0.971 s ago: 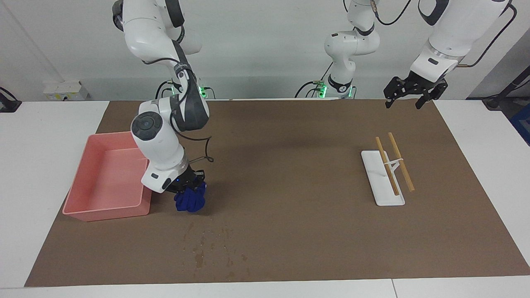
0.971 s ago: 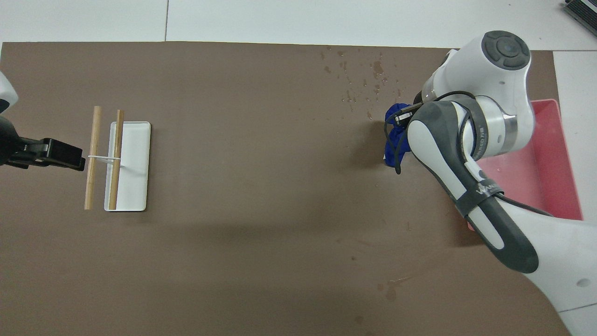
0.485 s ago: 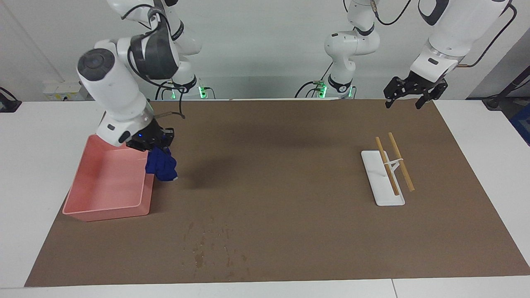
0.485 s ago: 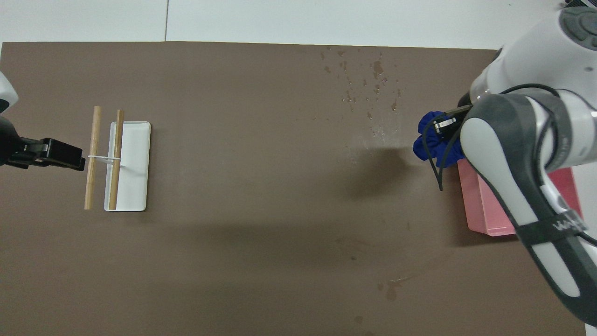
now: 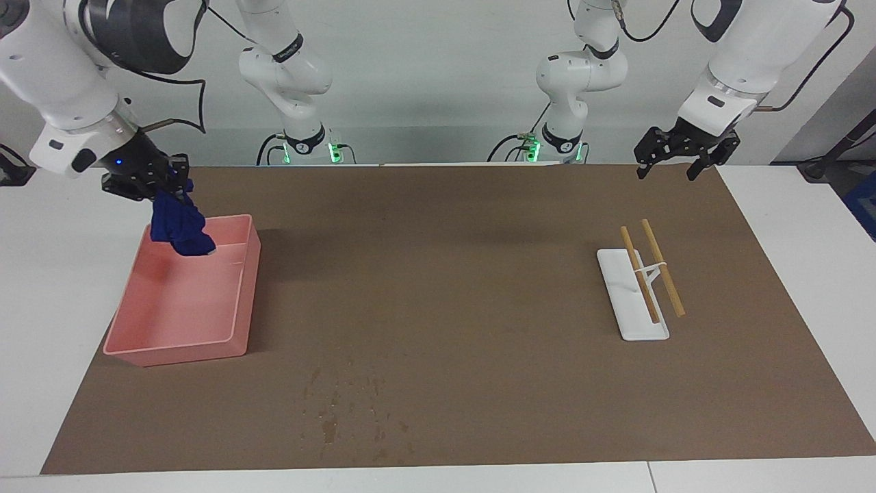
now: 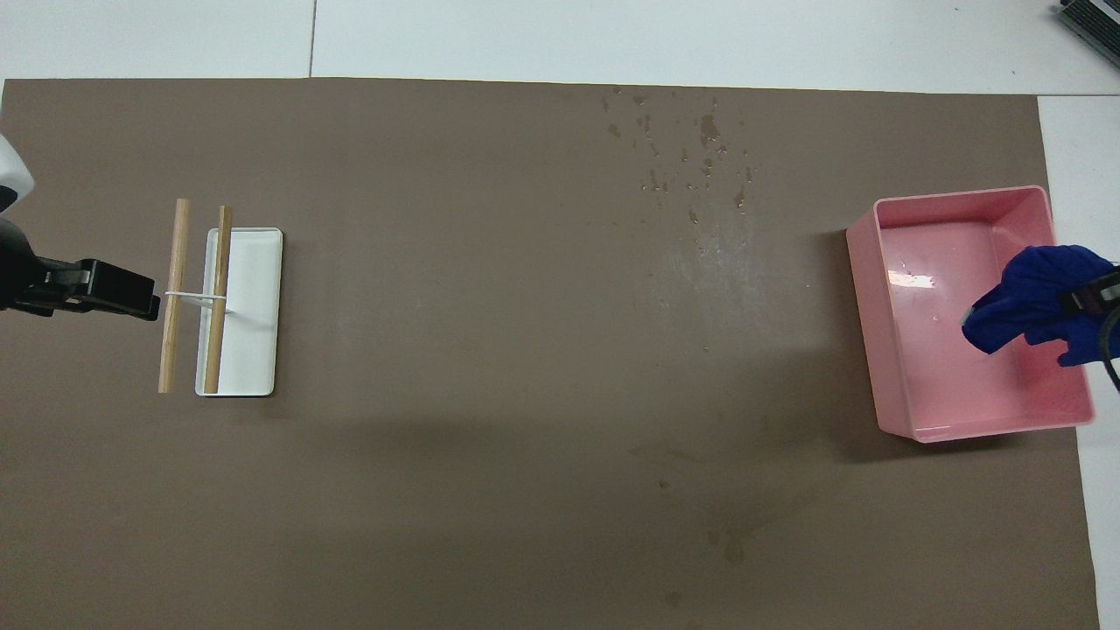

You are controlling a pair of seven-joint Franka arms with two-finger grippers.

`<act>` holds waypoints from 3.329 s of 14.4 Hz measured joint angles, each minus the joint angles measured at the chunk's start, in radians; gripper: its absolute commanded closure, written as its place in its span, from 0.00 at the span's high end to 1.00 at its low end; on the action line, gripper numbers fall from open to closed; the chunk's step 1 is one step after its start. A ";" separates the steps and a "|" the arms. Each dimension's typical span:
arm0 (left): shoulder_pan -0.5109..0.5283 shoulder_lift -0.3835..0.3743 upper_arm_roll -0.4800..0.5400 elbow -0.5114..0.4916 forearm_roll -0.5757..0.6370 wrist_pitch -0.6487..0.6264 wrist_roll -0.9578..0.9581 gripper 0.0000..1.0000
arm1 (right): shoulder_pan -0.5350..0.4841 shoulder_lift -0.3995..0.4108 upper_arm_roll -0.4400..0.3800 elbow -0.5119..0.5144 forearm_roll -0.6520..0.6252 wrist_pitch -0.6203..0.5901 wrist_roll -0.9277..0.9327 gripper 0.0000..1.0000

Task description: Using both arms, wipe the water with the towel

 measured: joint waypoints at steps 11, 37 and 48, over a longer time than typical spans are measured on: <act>0.000 0.000 0.000 0.000 0.000 0.000 0.000 1.00 | -0.022 -0.040 0.007 -0.398 -0.008 0.467 -0.042 1.00; 0.000 0.000 0.000 0.000 0.000 0.000 0.000 1.00 | 0.007 -0.222 0.157 -0.086 0.024 -0.026 0.227 1.00; 0.000 0.000 0.000 0.000 0.000 0.000 0.000 1.00 | 0.090 -0.187 0.120 -0.080 0.027 0.031 0.274 1.00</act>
